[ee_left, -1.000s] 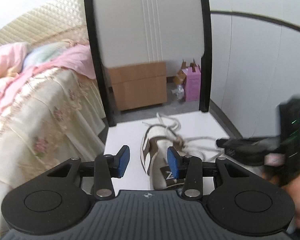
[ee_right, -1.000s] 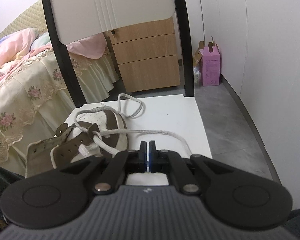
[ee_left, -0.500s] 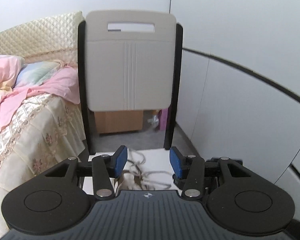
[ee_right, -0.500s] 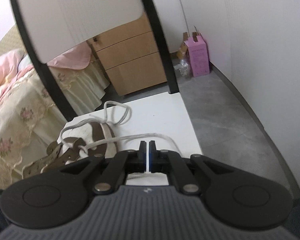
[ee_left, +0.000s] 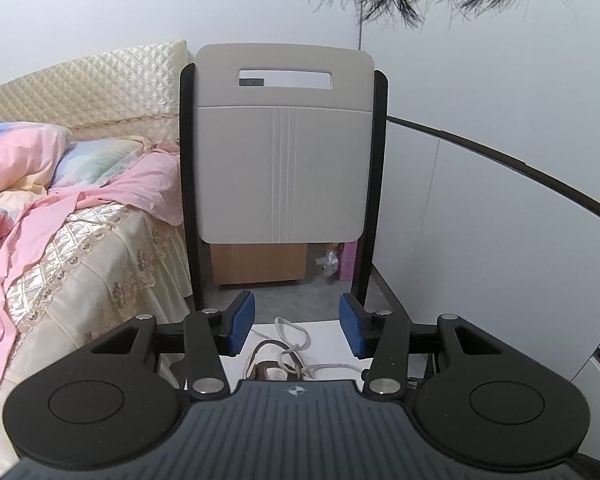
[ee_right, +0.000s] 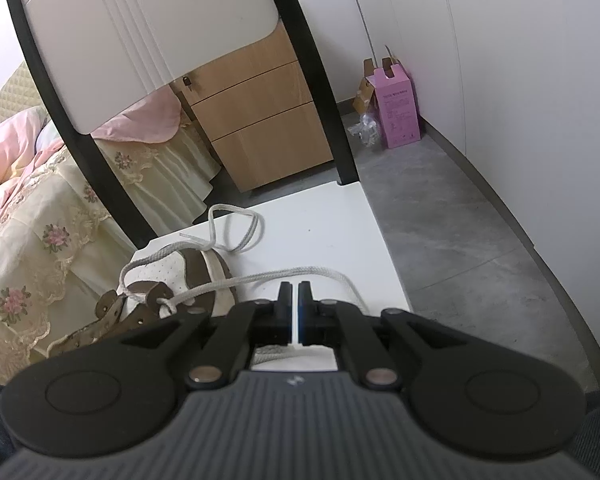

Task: Lace up shoes with both hands

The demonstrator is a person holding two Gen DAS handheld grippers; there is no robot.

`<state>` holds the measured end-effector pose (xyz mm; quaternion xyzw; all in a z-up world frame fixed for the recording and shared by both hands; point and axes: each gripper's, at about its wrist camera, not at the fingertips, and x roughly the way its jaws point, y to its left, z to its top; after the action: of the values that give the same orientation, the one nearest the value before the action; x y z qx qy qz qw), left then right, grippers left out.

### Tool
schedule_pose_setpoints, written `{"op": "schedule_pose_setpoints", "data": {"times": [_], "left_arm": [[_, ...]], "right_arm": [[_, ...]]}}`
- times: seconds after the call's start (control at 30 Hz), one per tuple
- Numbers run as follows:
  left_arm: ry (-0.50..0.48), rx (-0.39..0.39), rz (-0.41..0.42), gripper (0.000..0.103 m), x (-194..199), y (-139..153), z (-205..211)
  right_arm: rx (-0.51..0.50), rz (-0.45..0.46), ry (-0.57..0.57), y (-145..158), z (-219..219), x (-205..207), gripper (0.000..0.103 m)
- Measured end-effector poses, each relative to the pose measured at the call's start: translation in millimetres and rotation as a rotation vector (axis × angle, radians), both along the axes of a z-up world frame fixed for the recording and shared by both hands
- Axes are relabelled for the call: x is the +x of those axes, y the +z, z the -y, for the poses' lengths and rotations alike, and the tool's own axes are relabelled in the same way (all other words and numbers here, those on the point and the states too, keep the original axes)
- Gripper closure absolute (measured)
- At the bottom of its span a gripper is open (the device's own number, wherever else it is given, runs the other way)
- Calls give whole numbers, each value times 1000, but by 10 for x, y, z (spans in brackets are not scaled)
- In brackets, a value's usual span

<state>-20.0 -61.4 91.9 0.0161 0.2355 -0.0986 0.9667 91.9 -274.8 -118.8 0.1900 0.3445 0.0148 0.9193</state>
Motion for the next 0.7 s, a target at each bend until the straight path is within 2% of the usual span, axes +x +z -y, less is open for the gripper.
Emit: {"op": "schedule_pose_setpoints", "data": {"times": [0.13,0.27,0.5,0.57,0.6,0.63,0.7], "left_arm": [[-6,12,9,52,-26,4,5],[-40,15,-4,52,-3,-114,40],[-38,64,-98,52,612,-721,32],[-37,43,-132,52,851,-902,0],[-37,31,-149,52,971,-993,-17],[-44,-3,-176,52,1106,-1096,-44],[-40,-62,-251,52,1351,-1287,-108]], "right_arm": [[3,4,0,9,10,-12,99],[10,5,-4,8,30,-11,99],[69,8,-2,2,117,11,99],[100,15,37,4,97,20,98],[115,17,63,2,69,29,95],[132,24,92,1,38,39,82],[185,53,140,14,0,62,65]]}}
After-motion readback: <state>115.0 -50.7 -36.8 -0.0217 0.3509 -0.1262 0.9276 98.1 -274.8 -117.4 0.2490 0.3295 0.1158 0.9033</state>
